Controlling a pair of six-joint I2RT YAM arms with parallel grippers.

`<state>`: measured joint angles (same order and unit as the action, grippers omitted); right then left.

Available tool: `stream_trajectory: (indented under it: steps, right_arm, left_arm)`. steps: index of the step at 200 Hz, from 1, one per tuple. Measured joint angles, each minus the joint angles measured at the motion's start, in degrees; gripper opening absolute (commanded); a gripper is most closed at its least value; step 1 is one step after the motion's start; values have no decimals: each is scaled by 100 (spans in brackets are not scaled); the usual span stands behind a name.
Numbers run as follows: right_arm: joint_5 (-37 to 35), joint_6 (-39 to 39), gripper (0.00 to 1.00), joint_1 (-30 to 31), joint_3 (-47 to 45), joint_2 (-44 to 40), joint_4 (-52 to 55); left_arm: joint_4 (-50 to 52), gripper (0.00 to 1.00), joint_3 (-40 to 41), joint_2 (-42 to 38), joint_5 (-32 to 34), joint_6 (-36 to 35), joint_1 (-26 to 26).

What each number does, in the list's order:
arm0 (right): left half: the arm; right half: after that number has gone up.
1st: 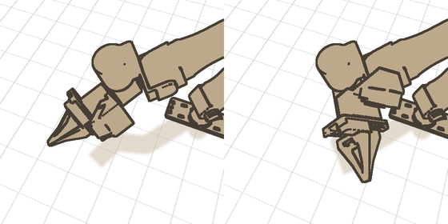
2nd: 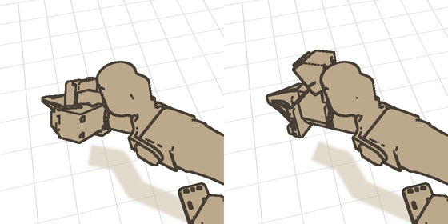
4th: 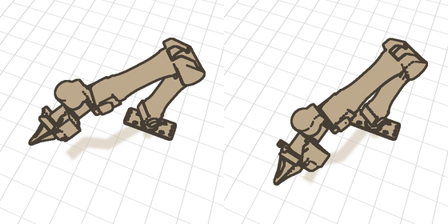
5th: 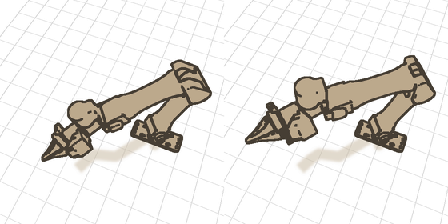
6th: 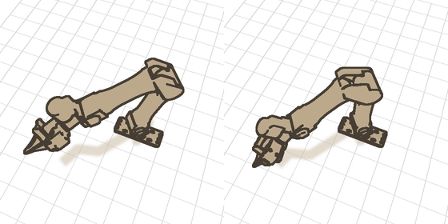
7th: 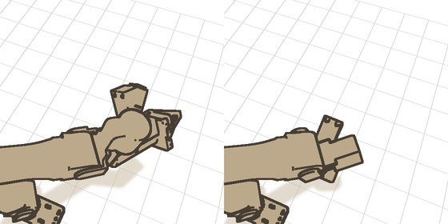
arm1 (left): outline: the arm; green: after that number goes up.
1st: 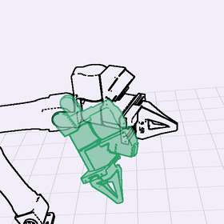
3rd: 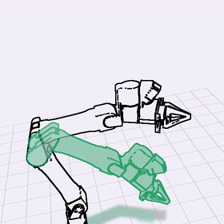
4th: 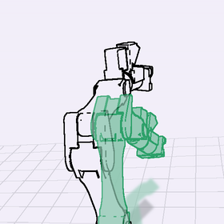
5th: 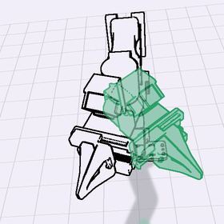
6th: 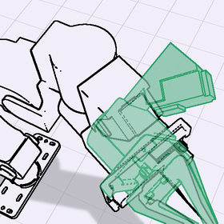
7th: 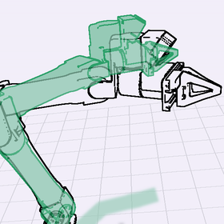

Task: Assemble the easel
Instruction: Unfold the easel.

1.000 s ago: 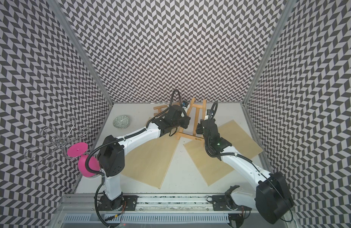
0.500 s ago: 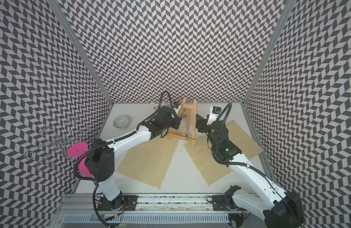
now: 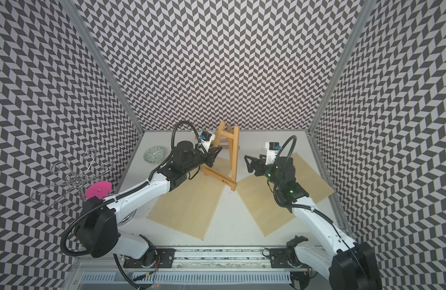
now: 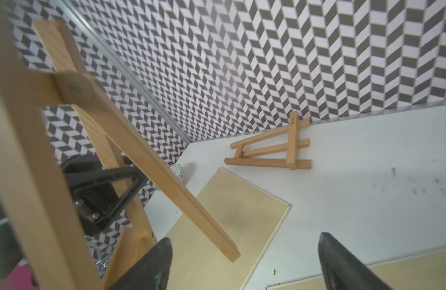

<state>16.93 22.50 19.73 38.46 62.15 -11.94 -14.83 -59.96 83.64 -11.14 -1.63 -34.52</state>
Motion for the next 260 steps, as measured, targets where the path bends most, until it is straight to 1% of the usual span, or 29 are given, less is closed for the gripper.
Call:
stream_trajectory:
  steps: [46,79,98,126,158,171,180,231,260]
  right_arm:
    - [1108,2,92,15,-210,632,-798]
    - [1318,-4,94,85,-210,890,-1147]
    - [1281,11,94,109,-210,1040,-1268]
    - [914,173,94,57,-210,1187,-1248]
    - [555,463,94,-304,-210,1119,-1268]
    - [380,553,94,-466,-210,1043,-1239]
    - [385,575,94,-538,-210,979,-1185]
    - [330,514,94,-590,-208,645,-789]
    - [339,481,94,-612,-192,120,-273]
  left_arm:
    - [-450,0,146,-192,-531,-142,-31]
    - [-529,0,146,-201,-658,-177,-74]
    - [-573,0,175,-203,-695,-177,-107]
    - [-570,0,229,-234,-728,-229,-146]
    - [-568,0,302,-302,-780,-315,-149]
    - [-579,0,358,-330,-811,-352,-151]
    - [-612,0,363,-330,-807,-378,-151]
    - [-664,0,363,-328,-817,-437,-149]
    - [-664,0,363,-269,-813,-516,-162]
